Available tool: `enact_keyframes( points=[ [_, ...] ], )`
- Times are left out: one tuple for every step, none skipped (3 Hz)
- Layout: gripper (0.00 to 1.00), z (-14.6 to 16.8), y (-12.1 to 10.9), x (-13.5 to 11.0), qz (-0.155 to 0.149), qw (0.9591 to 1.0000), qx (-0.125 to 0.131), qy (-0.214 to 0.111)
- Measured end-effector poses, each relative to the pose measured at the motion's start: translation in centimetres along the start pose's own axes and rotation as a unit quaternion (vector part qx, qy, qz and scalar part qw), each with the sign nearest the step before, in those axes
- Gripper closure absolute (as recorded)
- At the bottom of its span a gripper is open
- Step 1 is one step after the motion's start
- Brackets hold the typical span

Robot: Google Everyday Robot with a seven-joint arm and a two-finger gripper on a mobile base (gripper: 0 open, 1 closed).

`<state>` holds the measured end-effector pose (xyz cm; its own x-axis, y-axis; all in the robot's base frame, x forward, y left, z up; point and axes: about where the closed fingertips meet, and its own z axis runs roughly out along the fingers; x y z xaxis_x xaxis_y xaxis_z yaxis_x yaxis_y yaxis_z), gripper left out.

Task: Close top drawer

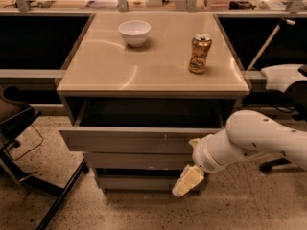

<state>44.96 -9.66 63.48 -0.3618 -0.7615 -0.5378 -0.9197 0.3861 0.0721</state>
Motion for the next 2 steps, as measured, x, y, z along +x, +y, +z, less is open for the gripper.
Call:
enact_keyframes(
  points=[
    [0.0, 0.99, -3.41, -0.43, 0.027, 0.9996, 0.001, 0.007],
    [0.0, 0.92, -3.29, -0.41, 0.027, 0.9996, 0.001, 0.007]
  ],
)
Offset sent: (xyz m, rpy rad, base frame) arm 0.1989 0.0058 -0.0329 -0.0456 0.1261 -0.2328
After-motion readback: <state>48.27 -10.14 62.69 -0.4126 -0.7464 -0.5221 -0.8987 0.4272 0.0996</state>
